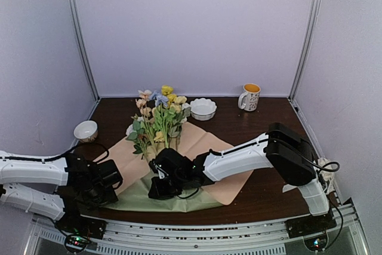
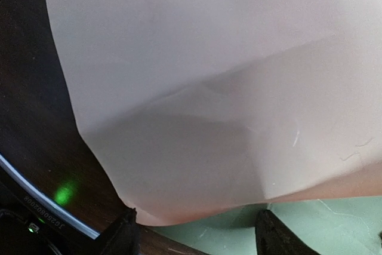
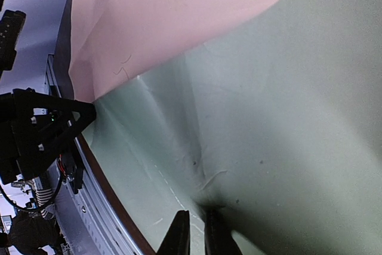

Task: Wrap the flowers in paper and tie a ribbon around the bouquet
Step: Unfold the fold line on the 1/4-folded wrapping paper, then pick up the one-fourth-folded wrapping paper from the center of the board.

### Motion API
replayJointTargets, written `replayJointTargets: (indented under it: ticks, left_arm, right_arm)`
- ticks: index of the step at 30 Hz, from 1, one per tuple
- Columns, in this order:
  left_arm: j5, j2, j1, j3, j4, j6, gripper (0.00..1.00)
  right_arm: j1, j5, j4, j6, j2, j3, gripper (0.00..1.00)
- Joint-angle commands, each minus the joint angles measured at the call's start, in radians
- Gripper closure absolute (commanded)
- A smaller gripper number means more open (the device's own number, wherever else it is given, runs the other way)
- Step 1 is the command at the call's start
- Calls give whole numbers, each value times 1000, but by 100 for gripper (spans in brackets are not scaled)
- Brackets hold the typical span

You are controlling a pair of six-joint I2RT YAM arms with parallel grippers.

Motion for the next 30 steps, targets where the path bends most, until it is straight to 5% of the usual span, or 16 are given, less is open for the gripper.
replayJointTargets:
  ticks: [1, 6, 16, 23, 30]
  left_arm:
    - [61, 94, 5, 18, 37, -17, 31]
    - [60, 99, 3, 17, 40, -25, 42]
    - [21, -22, 3, -30, 25, -75, 100]
    - [-21, 39, 3, 46, -23, -22, 100]
    - [-178, 164, -9, 293, -193, 119, 100]
  right_arm:
    - [-2, 23, 12, 1, -35, -11, 88]
    - [-2, 28, 8, -1, -39, -14, 88]
    - [-2, 22, 10, 0, -27, -12, 89]
    - [-2, 22, 11, 0, -32, -19, 89]
    - [-5, 10, 18, 12, -20, -22, 89]
